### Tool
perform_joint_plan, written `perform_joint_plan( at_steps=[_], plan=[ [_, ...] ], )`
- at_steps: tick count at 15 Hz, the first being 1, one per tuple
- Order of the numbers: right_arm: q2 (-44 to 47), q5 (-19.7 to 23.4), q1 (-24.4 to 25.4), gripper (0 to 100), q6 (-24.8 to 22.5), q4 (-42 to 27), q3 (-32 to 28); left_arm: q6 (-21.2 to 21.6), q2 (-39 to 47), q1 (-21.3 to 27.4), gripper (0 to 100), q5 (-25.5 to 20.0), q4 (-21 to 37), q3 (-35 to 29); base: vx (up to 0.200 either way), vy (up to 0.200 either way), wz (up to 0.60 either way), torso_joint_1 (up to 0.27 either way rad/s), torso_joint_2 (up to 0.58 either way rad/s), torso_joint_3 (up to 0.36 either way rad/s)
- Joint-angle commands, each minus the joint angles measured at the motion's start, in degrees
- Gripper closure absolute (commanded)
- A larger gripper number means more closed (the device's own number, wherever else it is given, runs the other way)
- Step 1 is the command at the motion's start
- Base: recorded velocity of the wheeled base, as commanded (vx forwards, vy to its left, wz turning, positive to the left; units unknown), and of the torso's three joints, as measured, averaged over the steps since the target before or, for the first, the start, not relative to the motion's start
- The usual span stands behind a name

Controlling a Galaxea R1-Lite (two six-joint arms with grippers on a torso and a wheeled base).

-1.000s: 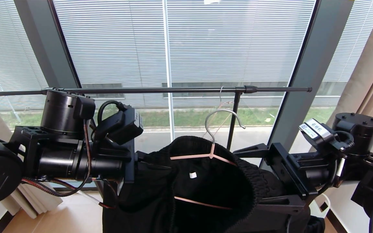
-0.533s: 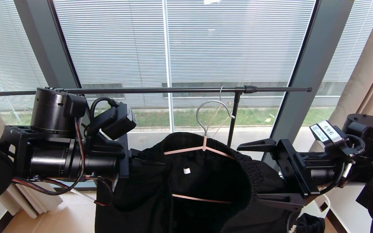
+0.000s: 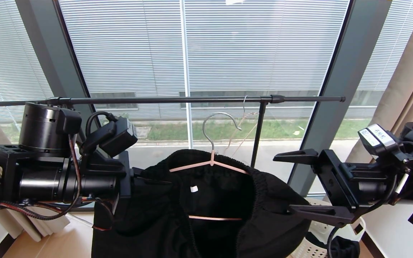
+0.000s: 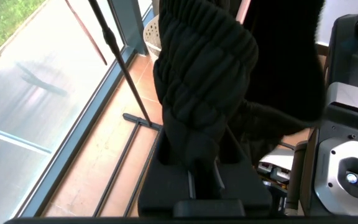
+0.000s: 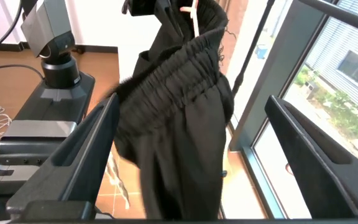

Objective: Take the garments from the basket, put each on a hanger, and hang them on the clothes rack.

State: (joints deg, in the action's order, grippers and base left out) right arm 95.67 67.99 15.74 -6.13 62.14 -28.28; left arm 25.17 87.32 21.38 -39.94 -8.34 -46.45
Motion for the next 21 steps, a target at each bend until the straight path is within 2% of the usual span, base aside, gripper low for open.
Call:
perform_joint_plan(
  at_steps=[1,3,5,7,11,16,21],
  plan=[
    [0.4,-0.2,0.5,0,0.2,0.0,0.8,-0.7,-0.2,-0.1,100,-0.1,-0.2,0.0,0.000,0.000,0.00,0.000,0.00,0.000],
    [0.5,-0.6,0.7,0,-0.2,0.1,2.1,-0.9,-0.3,-0.4,100,-0.1,-0.2,0.0,0.000,0.000,0.00,0.000,0.00,0.000],
    [0.8,-1.1,0.3,0,-3.4,0.2,2.4,-1.0,-0.4,-1.2,100,-0.1,-0.2,0.0,0.000,0.000,0.00,0.000,0.00,0.000],
    [0.7,-2.4,-1.0,0,-3.4,0.2,2.4,-1.0,-0.4,-1.2,100,-0.1,-0.2,0.0,0.000,0.000,0.00,0.000,0.00,0.000],
    [-0.3,-2.3,-3.7,0,-3.4,-0.1,3.0,-2.8,-1.3,-2.0,100,-0.1,-0.2,-0.3,0.000,0.000,0.00,0.000,0.00,0.000],
    [2.7,-2.4,-8.8,0,-3.4,0.0,4.7,-3.8,-2.7,-2.4,100,-0.2,-0.1,0.1,0.000,0.000,0.00,0.000,0.00,0.000],
    [5.7,-2.4,-10.5,0,-3.5,0.3,6.2,-5.1,-3.4,-2.4,100,-0.2,-0.2,0.4,0.000,0.000,0.00,0.000,0.00,0.000]
  ],
)
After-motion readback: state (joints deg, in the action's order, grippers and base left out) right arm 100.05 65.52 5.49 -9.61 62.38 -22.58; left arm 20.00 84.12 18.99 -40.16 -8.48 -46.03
